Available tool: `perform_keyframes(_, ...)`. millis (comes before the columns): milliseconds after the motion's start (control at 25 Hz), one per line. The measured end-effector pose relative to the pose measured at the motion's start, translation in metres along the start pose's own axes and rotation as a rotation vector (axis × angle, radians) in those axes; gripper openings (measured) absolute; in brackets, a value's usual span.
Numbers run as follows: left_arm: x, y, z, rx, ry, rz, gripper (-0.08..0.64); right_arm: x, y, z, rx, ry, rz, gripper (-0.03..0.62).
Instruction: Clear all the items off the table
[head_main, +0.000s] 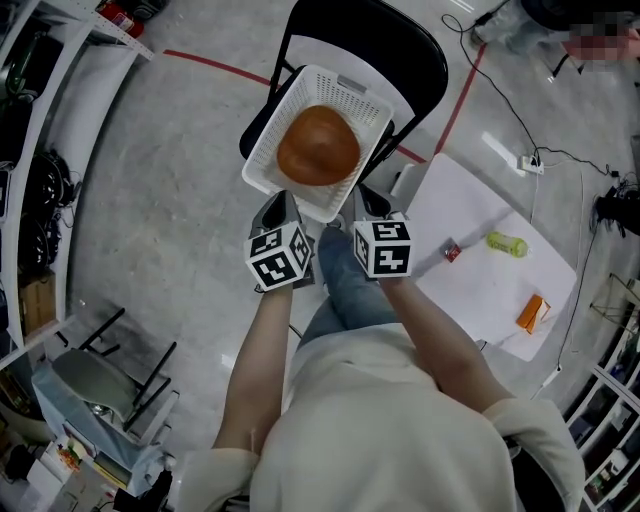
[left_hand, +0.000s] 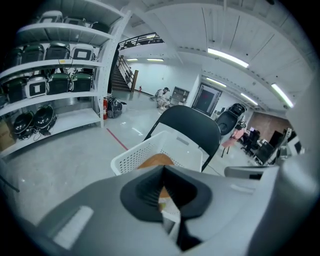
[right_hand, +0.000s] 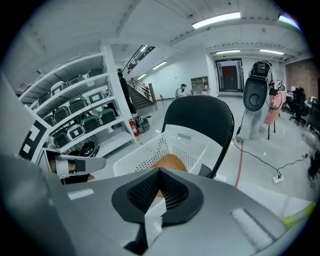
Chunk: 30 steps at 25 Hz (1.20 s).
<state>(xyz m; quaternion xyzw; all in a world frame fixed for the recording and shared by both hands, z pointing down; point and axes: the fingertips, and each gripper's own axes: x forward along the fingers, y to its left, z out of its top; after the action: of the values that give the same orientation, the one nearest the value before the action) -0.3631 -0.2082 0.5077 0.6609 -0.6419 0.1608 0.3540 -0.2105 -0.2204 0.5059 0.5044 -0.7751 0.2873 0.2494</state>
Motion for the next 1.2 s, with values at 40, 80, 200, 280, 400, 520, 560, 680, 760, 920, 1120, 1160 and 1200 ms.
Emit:
perform_keyframes(40, -0.004, -0.001, 0.000, 0.004, -0.004, -0.003, 0.008, -0.003, 0.002, 0.000, -0.004, -0.005, 0.002, -0.002)
perform_keyframes(80, -0.008, -0.002, -0.001, 0.006, -0.007, -0.006, 0.009, -0.007, 0.004, 0.000, -0.009, -0.009, 0.004, -0.002)
perform_keyframes(200, -0.022, -0.006, -0.003, 0.007, -0.021, -0.018, 0.009, -0.020, 0.010, -0.002, -0.027, -0.018, 0.015, -0.002)
perform_keyframes(280, -0.033, -0.010, -0.006, 0.014, -0.030, -0.024, 0.009, -0.030, 0.013, -0.007, -0.037, -0.020, 0.021, -0.002)
perform_keyframes(400, -0.050, -0.018, -0.011, 0.039, -0.042, -0.036, 0.009, -0.045, 0.016, -0.016, -0.045, -0.022, 0.026, -0.002)
perform_keyframes(520, -0.067, -0.027, -0.015, 0.046, -0.055, -0.059, 0.009, -0.059, 0.021, -0.024, -0.057, -0.028, 0.041, -0.002)
perform_keyframes(560, -0.073, -0.030, -0.017, 0.042, -0.058, -0.068, 0.009, -0.065, 0.024, -0.027, -0.061, -0.030, 0.047, -0.002)
perform_keyframes(680, -0.091, -0.040, -0.028, 0.038, -0.064, -0.091, 0.009, -0.083, 0.029, -0.037, -0.073, -0.037, 0.061, -0.002)
perform_keyframes(760, -0.102, -0.047, -0.037, 0.042, -0.064, -0.099, 0.009, -0.096, 0.030, -0.044, -0.078, -0.044, 0.066, -0.002)
perform_keyframes(920, -0.122, -0.058, -0.056, 0.048, -0.067, -0.112, 0.009, -0.119, 0.031, -0.058, -0.091, -0.052, 0.070, -0.002)
perform_keyframes(1120, -0.143, -0.070, -0.075, 0.042, -0.064, -0.127, 0.009, -0.141, 0.028, -0.070, -0.092, -0.065, 0.064, -0.002)
perform_keyframes(1160, -0.147, -0.072, -0.077, 0.044, -0.065, -0.132, 0.009, -0.144, 0.027, -0.071, -0.091, -0.071, 0.064, -0.002)
perform_keyframes(1200, -0.150, -0.074, -0.077, 0.048, -0.069, -0.135, 0.009, -0.147, 0.027, -0.070, -0.091, -0.077, 0.063, -0.002)
